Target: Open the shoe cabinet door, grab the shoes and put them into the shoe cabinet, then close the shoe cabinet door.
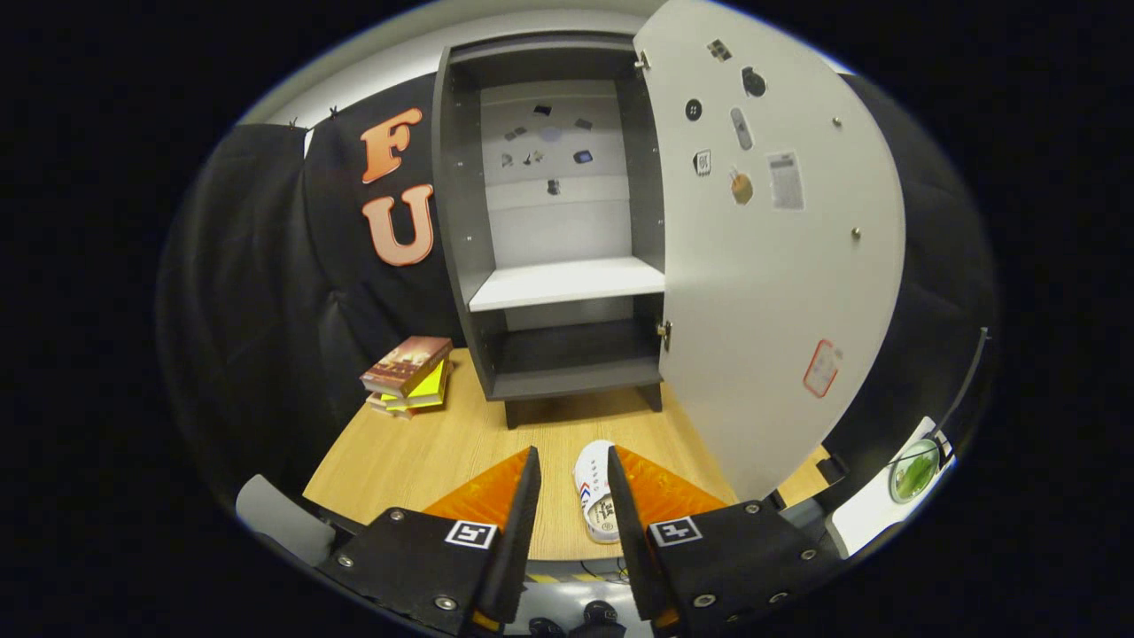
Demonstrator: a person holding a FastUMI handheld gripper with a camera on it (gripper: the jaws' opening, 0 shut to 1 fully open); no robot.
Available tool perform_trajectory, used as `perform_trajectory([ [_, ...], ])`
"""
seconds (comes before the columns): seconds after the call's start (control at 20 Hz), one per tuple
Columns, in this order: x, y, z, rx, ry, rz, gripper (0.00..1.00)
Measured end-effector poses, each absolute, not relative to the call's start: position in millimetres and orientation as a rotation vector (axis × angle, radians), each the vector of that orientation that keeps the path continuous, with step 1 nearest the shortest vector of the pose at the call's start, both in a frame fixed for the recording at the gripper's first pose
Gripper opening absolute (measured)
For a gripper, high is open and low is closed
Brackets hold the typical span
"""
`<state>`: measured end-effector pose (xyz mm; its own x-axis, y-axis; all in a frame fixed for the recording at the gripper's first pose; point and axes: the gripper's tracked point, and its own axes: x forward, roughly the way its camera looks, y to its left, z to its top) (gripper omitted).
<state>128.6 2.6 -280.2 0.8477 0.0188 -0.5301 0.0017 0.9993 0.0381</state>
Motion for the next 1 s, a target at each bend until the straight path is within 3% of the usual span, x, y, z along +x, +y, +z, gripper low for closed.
perform_trajectory([
  [1.0, 174.7, 1.0, -499.2, -0.041, 0.934, 0.013, 0.49],
])
